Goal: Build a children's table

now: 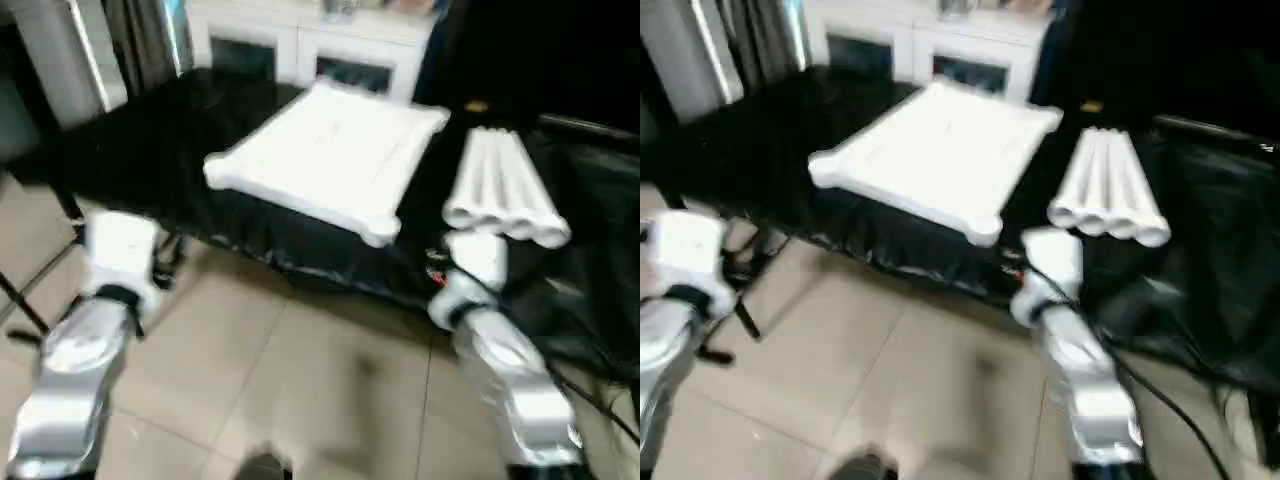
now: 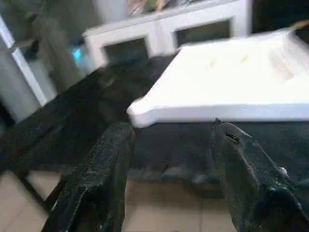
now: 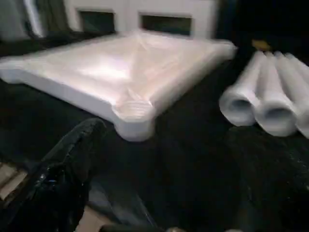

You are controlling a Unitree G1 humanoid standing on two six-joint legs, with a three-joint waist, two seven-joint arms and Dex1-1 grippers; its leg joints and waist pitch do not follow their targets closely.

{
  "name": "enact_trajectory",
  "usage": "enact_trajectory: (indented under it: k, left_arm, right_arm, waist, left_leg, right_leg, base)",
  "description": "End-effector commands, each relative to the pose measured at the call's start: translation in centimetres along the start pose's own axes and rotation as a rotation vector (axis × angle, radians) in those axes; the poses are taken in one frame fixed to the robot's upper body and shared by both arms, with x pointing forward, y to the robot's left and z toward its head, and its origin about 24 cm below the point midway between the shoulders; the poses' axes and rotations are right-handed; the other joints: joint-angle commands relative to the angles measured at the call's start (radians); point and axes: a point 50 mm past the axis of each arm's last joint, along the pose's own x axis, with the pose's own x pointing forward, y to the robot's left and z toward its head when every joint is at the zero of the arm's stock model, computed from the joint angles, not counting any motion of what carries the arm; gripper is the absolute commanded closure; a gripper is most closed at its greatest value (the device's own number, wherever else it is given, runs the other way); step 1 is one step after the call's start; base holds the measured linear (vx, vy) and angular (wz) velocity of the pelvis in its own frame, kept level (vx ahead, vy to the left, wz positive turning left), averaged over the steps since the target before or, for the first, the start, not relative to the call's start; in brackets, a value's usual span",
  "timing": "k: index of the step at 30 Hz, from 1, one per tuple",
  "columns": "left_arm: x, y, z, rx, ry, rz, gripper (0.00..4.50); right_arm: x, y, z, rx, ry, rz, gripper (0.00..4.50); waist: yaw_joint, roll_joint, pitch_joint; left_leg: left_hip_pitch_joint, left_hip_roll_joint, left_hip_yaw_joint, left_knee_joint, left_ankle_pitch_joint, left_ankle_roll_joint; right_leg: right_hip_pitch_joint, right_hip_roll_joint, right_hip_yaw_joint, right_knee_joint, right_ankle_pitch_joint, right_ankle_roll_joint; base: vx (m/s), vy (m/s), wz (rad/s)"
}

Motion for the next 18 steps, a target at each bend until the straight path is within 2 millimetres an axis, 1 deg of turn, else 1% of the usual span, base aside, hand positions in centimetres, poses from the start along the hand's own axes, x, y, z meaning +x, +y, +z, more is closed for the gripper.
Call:
enact_trajectory:
  k: [1,2,3,4,5,6,7,8,9,10,11,12,13,14,15,16,17,18]
  left_arm:
    - [0.0,-0.2,-0.6,-0.022,0.024,-0.006,1.65]
    - [0.0,-0.8,-0.7,-0.046,0.021,-0.016,1.65]
    - [0.0,-0.8,-0.7,-0.046,0.021,-0.016,1.65]
    - [-0.1,-1.6,-0.7,-0.076,0.019,-0.026,1.65]
    - [-0.2,-1.8,-0.8,-0.092,0.019,-0.02,1.65]
    - [-0.2,-2.2,-0.8,-0.116,0.019,-0.018,1.65]
    - [-0.4,-2.5,-1.1,-0.144,0.02,-0.034,1.65]
    - [-0.6,-2.7,-1.6,-0.159,0.024,-0.046,1.65]
    - [-1.0,-2.6,-2.2,-0.161,0.046,-0.036,1.65]
    - [-1.3,-2.4,-2.6,-0.165,0.068,-0.01,1.65]
    - [-1.4,-2.3,-2.7,-0.169,0.07,-0.004,1.65]
    - [-1.7,-2.0,-2.7,-0.182,0.072,0.016,1.65]
    - [-1.9,-1.9,-2.7,-0.189,0.068,0.021,1.65]
    - [-2.1,-1.9,-2.6,-0.19,0.066,0.024,1.65]
    - [-2.4,-1.6,-2.7,-0.17,0.067,0.033,1.65]
    - [-2.7,-1.4,-2.9,-0.157,0.072,0.044,1.65]
    - [-3.0,-1.2,-3.1,-0.153,0.084,0.063,1.65]
    - [-3.0,-1.1,-3.2,-0.152,0.087,0.079,1.65]
  right_arm:
    - [0.1,0.2,0.4,0.023,-0.01,0.017,0.0]
    - [0.2,0.0,0.7,0.003,-0.01,0.025,0.0]
    - [0.2,0.0,0.7,0.003,-0.01,0.025,0.0]
    - [0.3,-0.5,1.1,-0.018,-0.014,0.027,0.0]
    - [0.5,-0.5,1.4,-0.029,-0.02,0.034,0.0]
    - [0.7,-0.6,1.9,-0.052,-0.028,0.046,0.0]
    - [1.0,-0.2,2.5,-0.072,-0.041,0.069,0.0]
    - [1.3,0.2,2.9,-0.082,-0.051,0.093,0.0]
    - [1.4,0.7,3.2,-0.075,-0.061,0.112,0.0]
    - [1.5,0.8,3.5,-0.066,-0.073,0.125,0.0]
    - [1.5,0.9,3.5,-0.067,-0.072,0.128,0.0]
    - [1.6,1.2,3.5,-0.072,-0.07,0.137,0.0]
    - [1.7,1.4,3.6,-0.068,-0.074,0.149,0.0]
    - [1.7,1.6,3.6,-0.06,-0.078,0.159,0.0]
    - [2.0,2.0,3.5,-0.056,-0.074,0.167,0.0]
    - [2.2,2.3,3.3,-0.059,-0.067,0.181,0.0]
    - [2.4,2.7,3.1,-0.088,-0.062,0.196,0.0]
    - [2.5,2.9,3.1,-0.101,-0.062,0.208,0.0]
  waist:
    - [-0.023,0.019,-0.052]
    - [-0.043,0.045,-0.044]
    - [-0.066,0.034,-0.023]
    - [-0.067,0.043,-0.004]
    - [-0.043,0.051,0.0]
    - [0.021,0.022,0.0]
    - [0.034,0.034,-0.005]
    - [0.005,-0.033,-0.032]
    - [-0.004,-0.039,0.001]
    - [0.028,-0.077,-0.005]
    - [0.035,-0.073,-0.001]
    - [0.038,-0.063,-0.012]
    - [0.039,-0.063,-0.017]
    - [0.052,-0.033,-0.032]
    - [0.049,-0.02,-0.04]
    - [0.012,0.015,-0.065]
    - [-0.025,0.024,-0.094]
    - [-0.044,0.003,-0.114]
  left_leg:
    - [0.042,0.133,-0.062,-0.139,-0.282,0.039]
    - [0.091,0.144,-0.016,-0.147,-0.438,-0.004]
    - [0.121,0.138,0.003,-0.148,-0.584,-0.03]
    - [0.124,0.201,0.03,-0.226,-0.863,-0.037]
    - [0.058,0.25,0.05,-0.303,-0.957,-0.03]
    - [-0.018,0.197,0.101,-0.305,-1.002,-0.008]
    - [-0.031,0.208,0.11,-0.301,-0.951,0.013]
    - [0.074,0.144,0.133,-0.075,-0.615,0.013]
    - [0.035,0.047,0.064,0.158,-0.206,0.1]
    - [-0.081,0.012,0.003,0.186,-0.128,0.079]
    - [-0.079,0.006,0.002,0.163,-0.125,0.073]
    - [-0.044,-0.006,0.0,0.123,-0.104,0.09]
    - [-0.022,-0.006,0.006,0.055,-0.04,0.104]
    - [-0.007,0.005,0.008,-0.018,0.022,0.111]
    - [0.014,0.027,0.002,-0.058,0.036,0.105]
    - [0.077,0.089,-0.067,-0.141,0.07,0.164]
    - [0.191,0.154,-0.173,-0.153,0.089,0.283]
    - [0.266,0.184,-0.205,-0.104,0.25,0.409]
  right_leg:
    - [0.025,-0.078,0.058,-0.109,-0.142,-0.078]
    - [0.003,-0.072,0.066,-0.139,-0.205,-0.079]
    - [-0.012,-0.054,0.035,-0.163,-0.356,-0.053]
    - [0.015,-0.026,-0.042,-0.086,-0.443,0.009]
    - [0.086,-0.036,-0.046,0.085,-0.32,0.002]
    - [0.146,-0.038,-0.066,0.133,-0.182,-0.003]
    - [0.172,-0.042,-0.027,0.178,-0.266,0.024]
    - [0.11,-0.091,0.116,0.012,-0.862,0.083]
    - [0.094,-0.244,0.206,-0.264,-1.251,0.011]
    - [0.193,-0.199,0.233,-0.212,-1.102,0.034]
    - [0.196,-0.166,0.22,-0.203,-0.985,0.041]
    - [0.204,-0.142,0.229,-0.206,-0.764,-0.022]
    - [0.229,-0.106,0.221,-0.225,-0.559,-0.089]
    - [0.248,-0.07,0.203,-0.237,-0.345,-0.062]
    - [0.245,-0.05,0.177,-0.233,-0.271,-0.023]
    - [0.217,0.022,0.073,-0.141,-0.083,0.097]
    - [0.097,0.037,0.001,-0.003,-0.108,0.138]
    - [-0.006,-0.003,-0.009,0.072,-0.185,0.148]
  base:
    - [-0.159,-0.016,-0.01]
    - [-0.159,-0.016,-0.01]
    - [-0.108,0.011,-0.34]
    - [-0.101,0.001,-0.57]
    - [-0.101,0.001,-0.57]
    - [-0.098,-0.061,-0.44]
    - [0.028,-0.141,-0.19]
    - [0.028,-0.141,-0.19]
    - [0.188,-0.135,-0.23]
    - [0.188,-0.105,-0.17]
    - [0.188,-0.105,-0.17]
    - [0.128,-0.127,0.26]
    - [0.17,-0.11,0.46]
    - [0.17,-0.11,0.46]
    - [0.232,-0.016,0.39]
    - [0.287,0.034,0.01]
    - [0.287,0.034,0.01]
    - [0.297,0.002,-0.23]
